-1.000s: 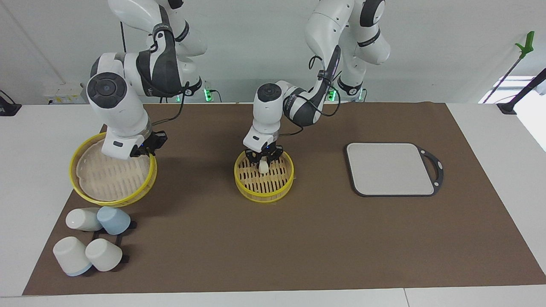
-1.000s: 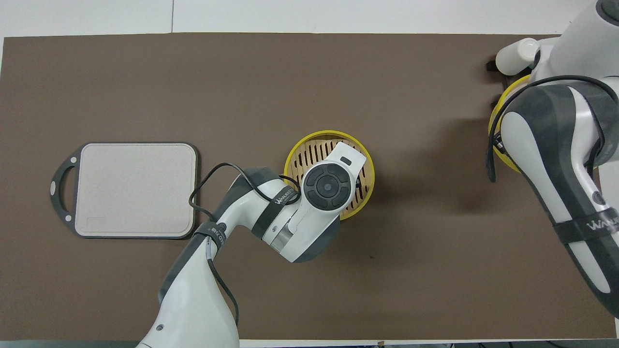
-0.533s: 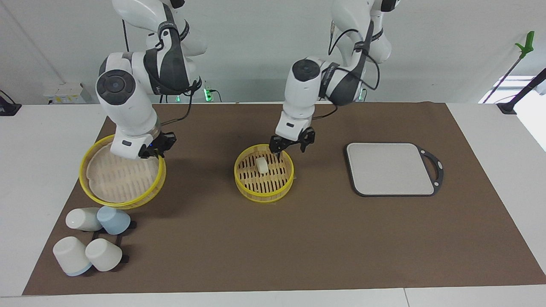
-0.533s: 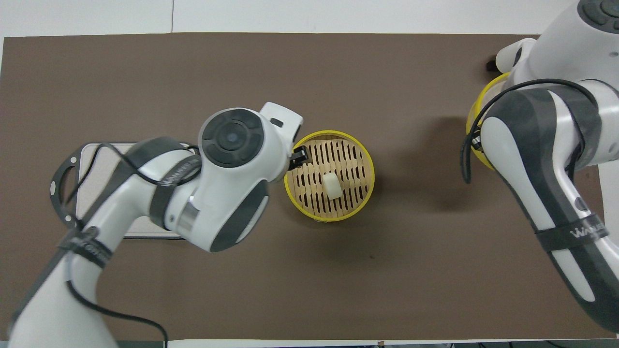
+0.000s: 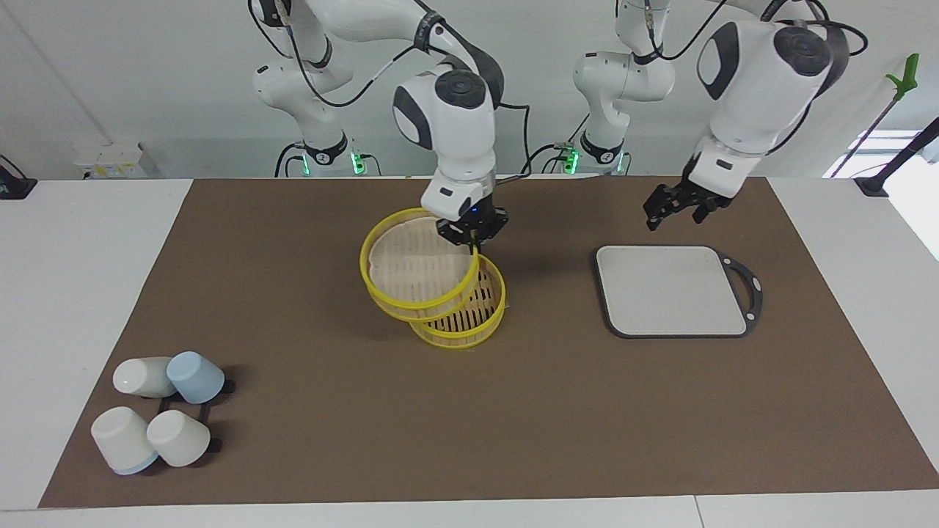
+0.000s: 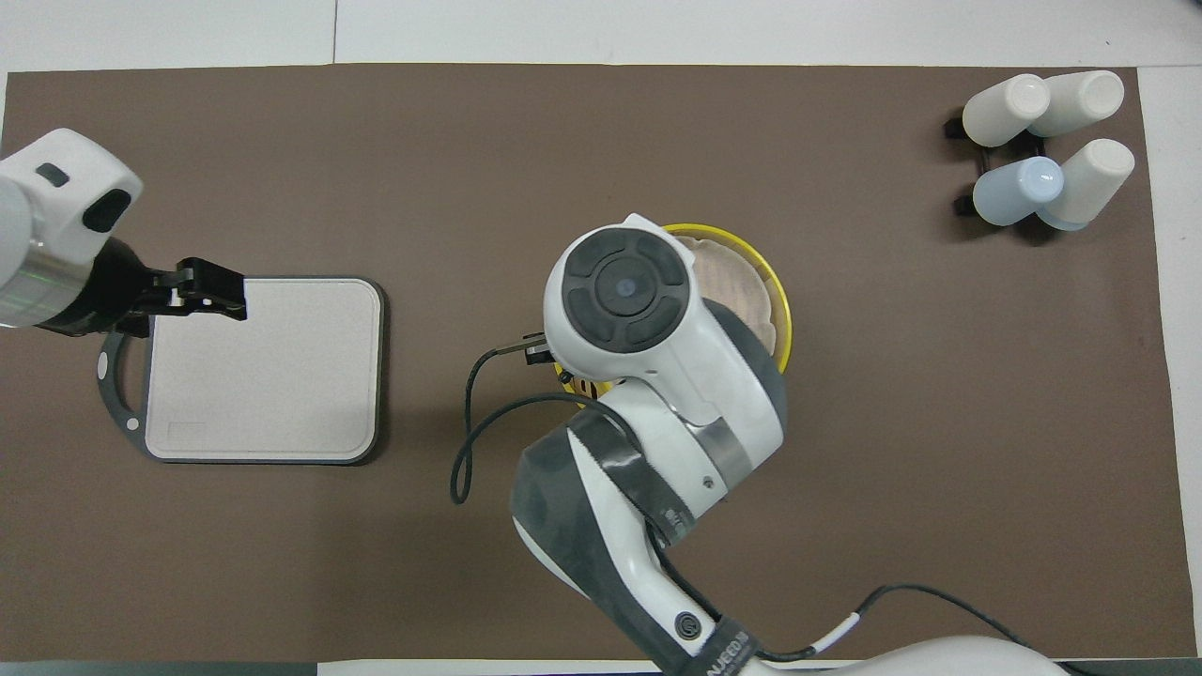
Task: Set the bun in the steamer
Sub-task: 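Cover the steamer with the right gripper while the left gripper retracts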
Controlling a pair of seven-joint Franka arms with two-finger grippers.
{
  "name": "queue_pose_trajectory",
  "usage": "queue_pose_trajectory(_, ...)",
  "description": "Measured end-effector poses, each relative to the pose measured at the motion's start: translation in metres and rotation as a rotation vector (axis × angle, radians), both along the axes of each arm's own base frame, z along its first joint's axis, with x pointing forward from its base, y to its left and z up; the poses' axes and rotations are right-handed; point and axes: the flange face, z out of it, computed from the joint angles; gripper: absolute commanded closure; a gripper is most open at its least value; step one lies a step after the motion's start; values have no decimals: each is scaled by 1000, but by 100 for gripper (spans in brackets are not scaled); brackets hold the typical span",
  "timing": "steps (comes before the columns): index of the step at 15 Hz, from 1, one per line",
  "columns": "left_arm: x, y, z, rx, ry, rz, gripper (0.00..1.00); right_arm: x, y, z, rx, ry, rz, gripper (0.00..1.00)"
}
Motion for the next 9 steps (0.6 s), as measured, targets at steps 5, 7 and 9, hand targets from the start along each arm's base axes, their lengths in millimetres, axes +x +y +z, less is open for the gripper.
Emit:
queue_pose_trajectory(5,-5,22,17,19,10,-65,0,15,6,-50,1,-6,-24,100)
queue_pose_trajectory(7,-6,21,23,30,13,-70,0,15,6,-49,4,-8,-39,100)
queue_pose_trajectory(9,-7,22,30,31,14,-72,0,12,10,-49,10,-11,-59,100)
